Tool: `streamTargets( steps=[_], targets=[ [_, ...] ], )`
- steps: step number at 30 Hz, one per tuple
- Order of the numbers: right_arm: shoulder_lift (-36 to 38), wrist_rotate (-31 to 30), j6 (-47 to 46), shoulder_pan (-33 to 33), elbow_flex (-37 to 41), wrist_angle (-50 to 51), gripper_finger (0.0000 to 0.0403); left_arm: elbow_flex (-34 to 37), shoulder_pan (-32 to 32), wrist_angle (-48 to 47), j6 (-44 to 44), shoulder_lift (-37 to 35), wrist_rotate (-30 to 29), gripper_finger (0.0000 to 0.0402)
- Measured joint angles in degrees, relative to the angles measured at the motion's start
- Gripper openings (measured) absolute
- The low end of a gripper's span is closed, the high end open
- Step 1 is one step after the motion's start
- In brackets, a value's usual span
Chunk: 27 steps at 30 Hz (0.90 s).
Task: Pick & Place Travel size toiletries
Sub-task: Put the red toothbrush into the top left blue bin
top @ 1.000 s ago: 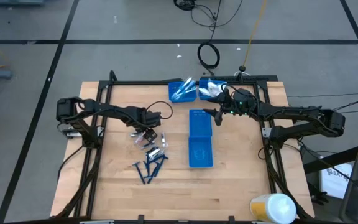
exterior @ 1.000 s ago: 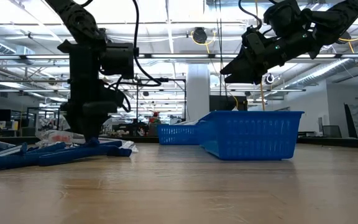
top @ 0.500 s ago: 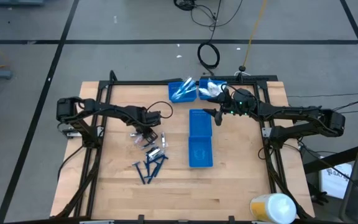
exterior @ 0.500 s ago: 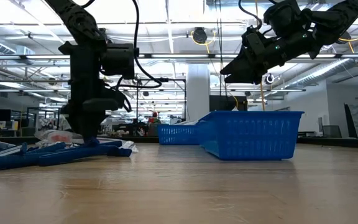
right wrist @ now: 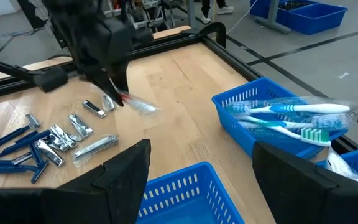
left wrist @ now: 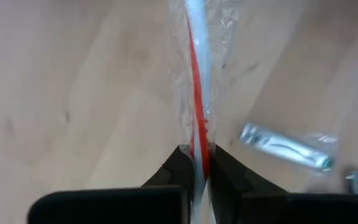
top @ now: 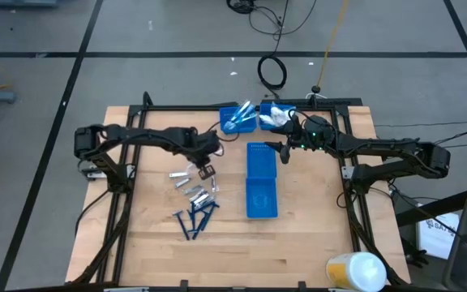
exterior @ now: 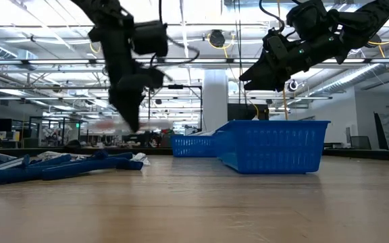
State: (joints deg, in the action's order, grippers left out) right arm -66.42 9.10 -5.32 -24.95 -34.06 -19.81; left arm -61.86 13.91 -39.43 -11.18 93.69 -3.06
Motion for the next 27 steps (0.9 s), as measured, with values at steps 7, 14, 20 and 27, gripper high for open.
streamTargets(
  steps=[7, 14, 20, 27],
  targets=[
    [-0.02, 0.0, 0.0, 0.0, 0.0, 0.01, 0.0267, -4.02, 0.18, 7.78, 12.06, -0.04, -3.46, 0.0026],
    [-0.01, 0.0, 0.15, 0.0, 0.0, 0.0, 0.0267, -4.02, 4.46, 18.44, 18.48, -0.04, -3.34, 0.001],
    [0.0, 0.0, 1.32, 0.0, 0.0, 0.01, 0.0267, -4.02, 8.12, 30.11, 24.46, -0.04, -1.44, 0.0024],
    [-0.02, 0.0, 1.48, 0.0, 0.0, 0.0, 0.0267, -4.02, 11.38, 50.33, 33.21, 0.05, 2.15, 0.0019]
  ],
)
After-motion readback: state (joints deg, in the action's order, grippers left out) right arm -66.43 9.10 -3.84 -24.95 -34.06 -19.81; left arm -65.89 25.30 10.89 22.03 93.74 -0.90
